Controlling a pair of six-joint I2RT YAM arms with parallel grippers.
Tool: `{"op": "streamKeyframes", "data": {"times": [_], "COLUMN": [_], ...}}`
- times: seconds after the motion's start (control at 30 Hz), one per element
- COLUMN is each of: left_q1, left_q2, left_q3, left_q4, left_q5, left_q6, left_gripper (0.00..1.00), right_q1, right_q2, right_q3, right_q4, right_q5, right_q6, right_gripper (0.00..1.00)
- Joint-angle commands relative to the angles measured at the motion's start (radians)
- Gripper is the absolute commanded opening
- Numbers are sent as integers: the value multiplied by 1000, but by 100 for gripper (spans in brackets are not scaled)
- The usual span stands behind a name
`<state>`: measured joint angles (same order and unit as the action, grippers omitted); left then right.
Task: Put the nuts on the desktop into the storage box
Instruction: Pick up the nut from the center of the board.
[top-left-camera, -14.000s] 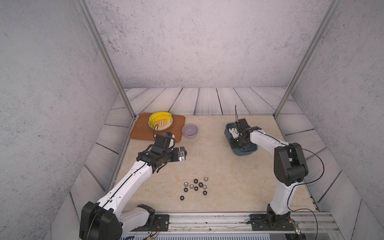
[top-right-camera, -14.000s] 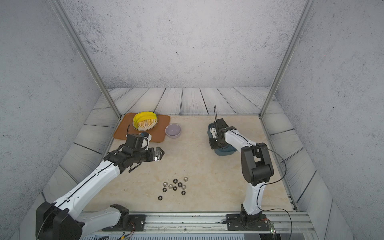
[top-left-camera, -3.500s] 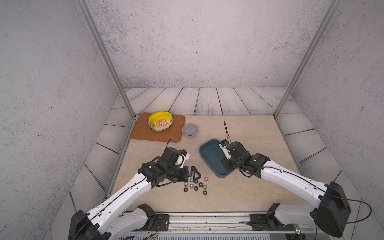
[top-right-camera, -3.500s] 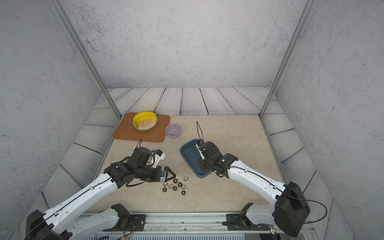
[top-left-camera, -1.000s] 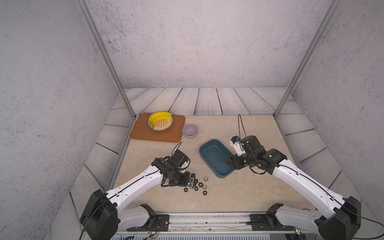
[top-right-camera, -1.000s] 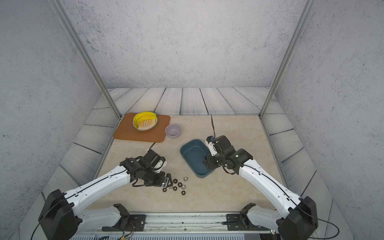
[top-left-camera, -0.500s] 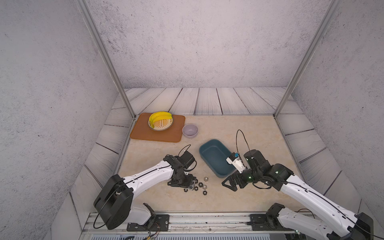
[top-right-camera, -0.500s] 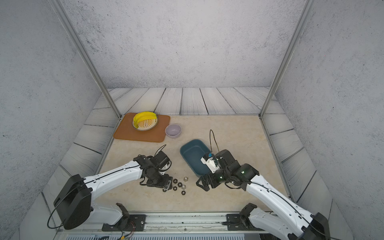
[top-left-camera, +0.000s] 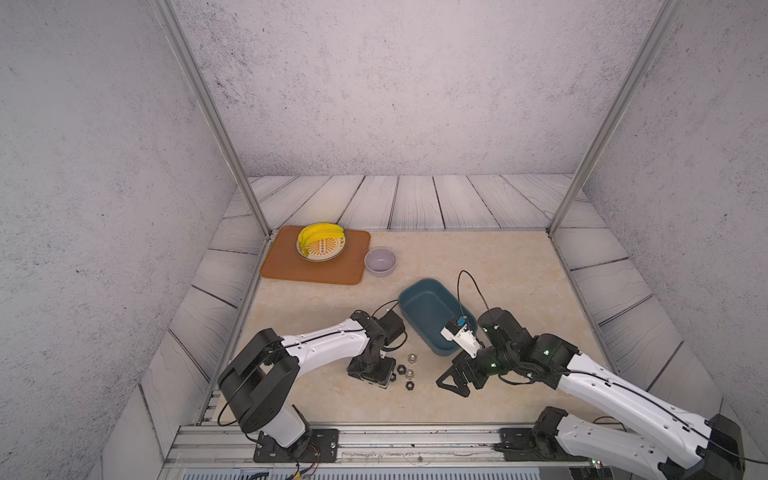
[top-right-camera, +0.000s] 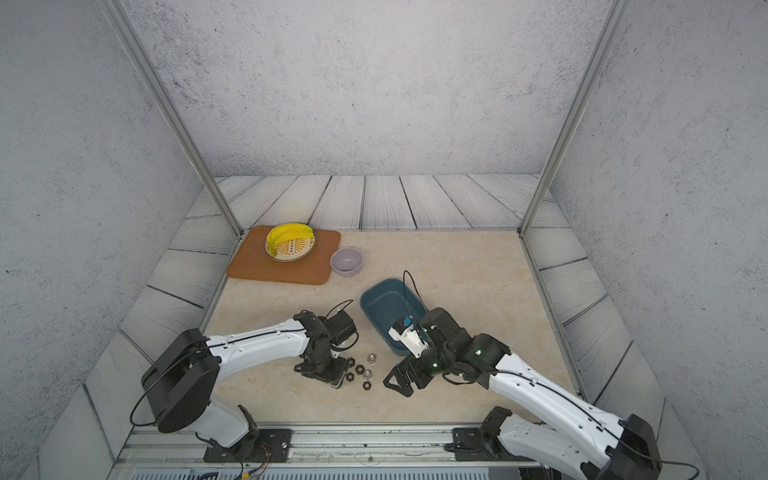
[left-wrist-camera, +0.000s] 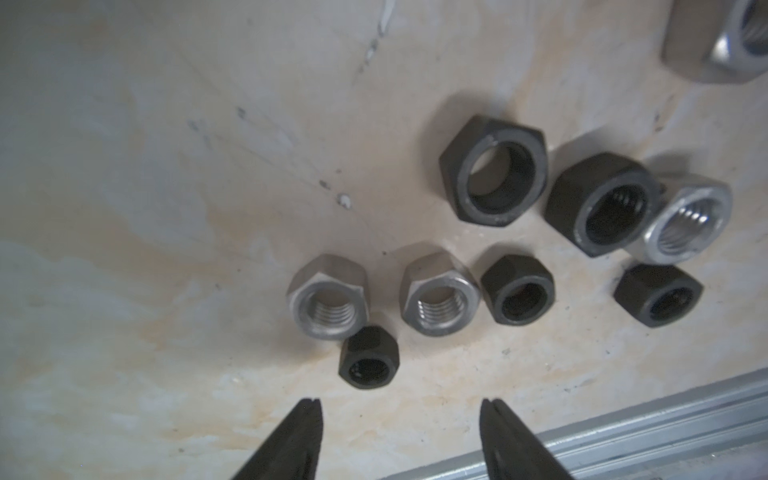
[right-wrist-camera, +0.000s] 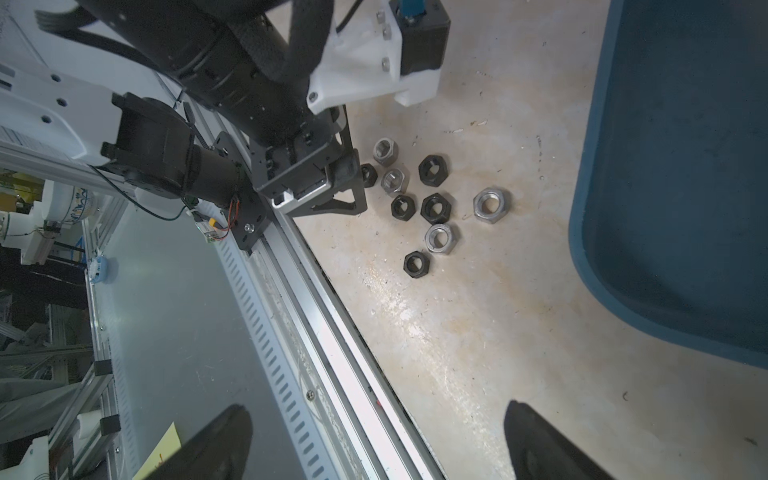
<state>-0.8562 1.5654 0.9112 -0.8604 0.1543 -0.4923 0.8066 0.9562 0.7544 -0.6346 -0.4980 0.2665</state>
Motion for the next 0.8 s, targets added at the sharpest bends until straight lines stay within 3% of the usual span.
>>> {"op": "streamKeyframes", "data": {"times": [0.0, 0.33, 0.47, 0.6, 0.77], "left_q1": [-4, -6, -6, -6, -5], "left_q2": [42, 77, 79, 90, 87], "left_q3": [12, 12, 13, 20, 21], "left_q4": [-9, 42, 35, 20, 21], "left_q5": [-31, -22, -20, -18, -18], "left_q6": [9, 18, 14, 13, 14], "left_gripper": [63, 54, 39, 38, 29], "right_q1": [8, 14, 14, 15, 18], "right_q2": [-6, -9, -8, -11, -7], "right_q3": [-7, -4, -3, -3, -1], "right_q4": [16, 10, 14, 14, 17], "right_q5": [12, 40, 41, 43, 45], "right_q6": [9, 11, 14, 13, 16], "right_gripper": [99, 99, 99, 99, 99]}}
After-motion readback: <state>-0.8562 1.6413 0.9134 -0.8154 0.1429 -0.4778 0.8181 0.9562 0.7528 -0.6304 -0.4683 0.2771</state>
